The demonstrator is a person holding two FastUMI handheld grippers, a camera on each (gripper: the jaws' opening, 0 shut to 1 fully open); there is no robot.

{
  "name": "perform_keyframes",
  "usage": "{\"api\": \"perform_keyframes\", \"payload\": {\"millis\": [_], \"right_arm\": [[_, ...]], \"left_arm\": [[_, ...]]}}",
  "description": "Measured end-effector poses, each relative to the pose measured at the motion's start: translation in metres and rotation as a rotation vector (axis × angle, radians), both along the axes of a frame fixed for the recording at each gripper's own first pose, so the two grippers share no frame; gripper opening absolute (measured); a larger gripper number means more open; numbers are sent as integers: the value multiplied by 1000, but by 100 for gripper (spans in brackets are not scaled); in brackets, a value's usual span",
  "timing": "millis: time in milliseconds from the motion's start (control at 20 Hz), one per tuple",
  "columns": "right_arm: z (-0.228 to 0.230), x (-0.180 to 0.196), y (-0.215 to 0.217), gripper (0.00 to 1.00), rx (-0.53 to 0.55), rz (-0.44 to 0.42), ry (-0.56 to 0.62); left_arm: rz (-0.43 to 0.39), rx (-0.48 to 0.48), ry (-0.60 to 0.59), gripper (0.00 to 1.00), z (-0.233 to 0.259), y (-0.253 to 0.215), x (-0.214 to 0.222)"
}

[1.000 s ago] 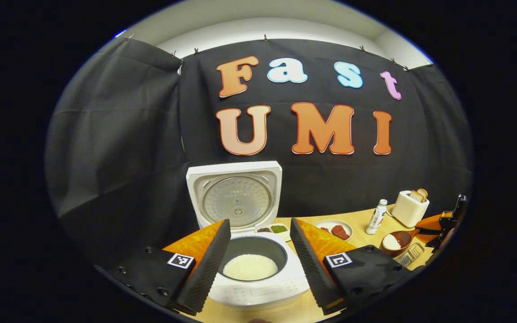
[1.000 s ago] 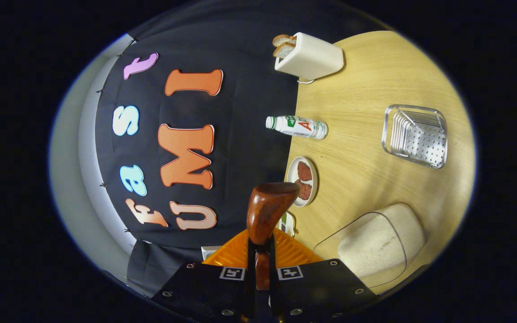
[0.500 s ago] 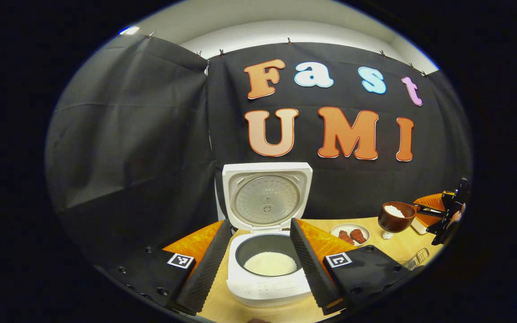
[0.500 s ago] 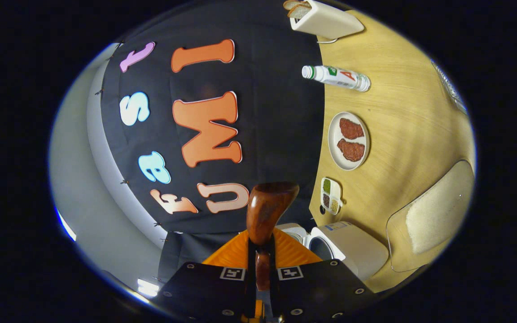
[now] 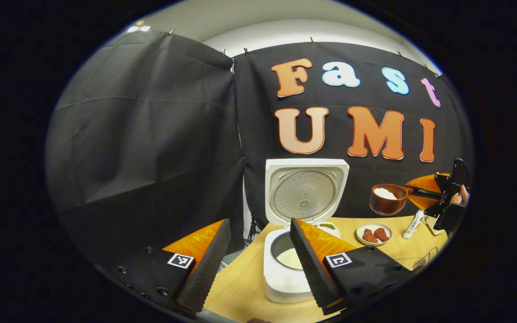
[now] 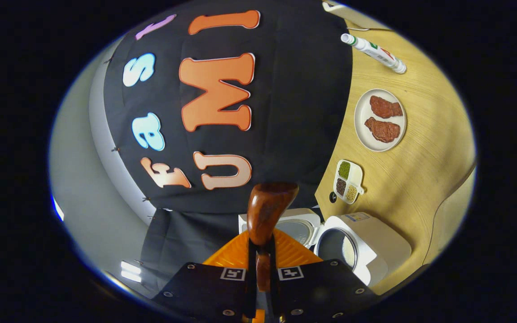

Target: Close the left gripper, press the button to open the rice cooker; take a wooden spoon from the chopstick holder with the right hand, scoop a spoonful of rice and pour it into the rice cooker, then put the wooden spoon back into the chopstick holder.

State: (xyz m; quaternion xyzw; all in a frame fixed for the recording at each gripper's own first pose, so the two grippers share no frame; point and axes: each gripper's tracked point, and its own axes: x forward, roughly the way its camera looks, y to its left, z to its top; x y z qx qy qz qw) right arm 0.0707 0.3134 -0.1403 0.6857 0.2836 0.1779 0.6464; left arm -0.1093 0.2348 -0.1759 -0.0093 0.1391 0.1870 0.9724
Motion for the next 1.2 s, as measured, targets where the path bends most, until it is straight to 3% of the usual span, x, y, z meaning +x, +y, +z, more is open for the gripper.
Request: {"api": "perform_keyframes", "payload": {"millis": [450, 750, 1200], "right_arm": [[0, 34, 75, 12, -415, 56, -197], [-10, 43, 103, 12, -715, 91, -345], [9, 48, 126, 12, -924, 87, -548]], "left_arm": [[68, -7, 30, 91, -18, 33, -22], [108, -6, 80, 91, -38, 52, -38], [123, -10, 108, 89, -43, 63, -40]]}}
